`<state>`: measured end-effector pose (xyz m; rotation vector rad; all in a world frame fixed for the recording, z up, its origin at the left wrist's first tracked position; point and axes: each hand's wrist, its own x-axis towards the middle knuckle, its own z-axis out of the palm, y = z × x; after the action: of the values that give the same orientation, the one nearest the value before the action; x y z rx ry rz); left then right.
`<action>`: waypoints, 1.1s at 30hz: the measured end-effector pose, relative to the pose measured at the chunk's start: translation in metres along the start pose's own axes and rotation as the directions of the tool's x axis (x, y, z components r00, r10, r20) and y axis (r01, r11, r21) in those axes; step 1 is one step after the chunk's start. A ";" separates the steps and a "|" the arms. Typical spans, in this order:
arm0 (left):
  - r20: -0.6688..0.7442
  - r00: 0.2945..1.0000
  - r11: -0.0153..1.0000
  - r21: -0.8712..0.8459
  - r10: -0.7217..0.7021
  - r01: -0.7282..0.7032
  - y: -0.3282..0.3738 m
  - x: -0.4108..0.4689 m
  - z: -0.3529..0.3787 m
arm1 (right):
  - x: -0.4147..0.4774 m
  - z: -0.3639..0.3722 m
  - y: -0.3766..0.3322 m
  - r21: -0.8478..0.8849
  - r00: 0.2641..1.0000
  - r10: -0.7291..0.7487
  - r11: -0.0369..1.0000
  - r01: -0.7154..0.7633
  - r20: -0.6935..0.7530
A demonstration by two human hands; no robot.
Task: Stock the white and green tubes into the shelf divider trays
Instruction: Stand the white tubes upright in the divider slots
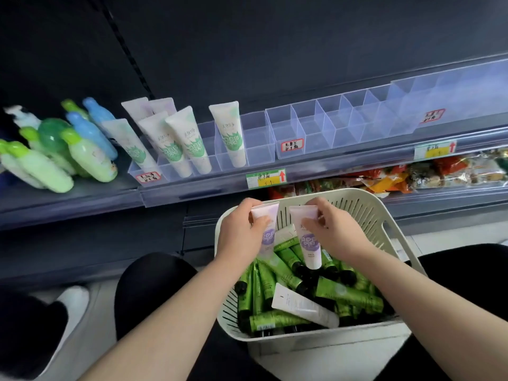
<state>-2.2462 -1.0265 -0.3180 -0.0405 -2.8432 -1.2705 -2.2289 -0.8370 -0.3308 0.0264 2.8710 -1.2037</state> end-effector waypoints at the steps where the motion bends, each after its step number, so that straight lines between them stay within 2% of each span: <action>1: -0.015 0.999 0.999 0.002 0.034 -0.033 0.007 0.000 -0.006 | 0.001 -0.005 -0.007 -0.002 1.000 -0.019 1.000 0.019 -0.019; 8: -0.124 0.951 0.959 0.031 0.282 -0.280 0.060 0.019 -0.062 | 0.025 -0.050 -0.062 -0.020 0.969 -0.132 0.991 0.130 -0.210; 11: -0.233 0.923 0.949 -0.007 0.306 -0.316 0.081 0.037 -0.087 | 0.044 -0.071 -0.087 -0.002 0.943 -0.169 0.984 0.176 -0.286; 16: -0.412 0.872 0.911 -0.192 0.264 -0.366 0.108 0.077 -0.113 | 0.077 -0.088 -0.113 0.072 0.891 -0.186 0.969 0.236 -0.414; 21: -0.540 0.791 0.910 -0.105 0.287 -0.402 0.116 0.121 -0.128 | 0.111 -0.086 -0.127 0.137 0.862 -0.208 0.944 0.301 -0.461; 26: -0.502 0.804 0.946 0.110 0.317 -0.305 0.097 0.162 -0.141 | 0.154 -0.073 -0.138 0.171 0.866 -0.216 0.931 0.321 -0.451; 29: -0.429 0.852 0.945 0.252 0.302 -0.208 0.084 0.184 -0.151 | 0.181 -0.063 -0.146 0.249 0.897 -0.192 0.919 0.307 -0.399; 33: -0.296 0.925 0.932 0.336 0.238 -0.132 0.075 0.204 -0.158 | 0.206 -0.051 -0.158 0.337 0.937 -0.188 0.897 0.285 -0.293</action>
<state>-2.4448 -1.0921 -0.1497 -0.0810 -2.6295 -0.7031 -2.4401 -0.9101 -0.1895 -0.1840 2.8593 -1.9190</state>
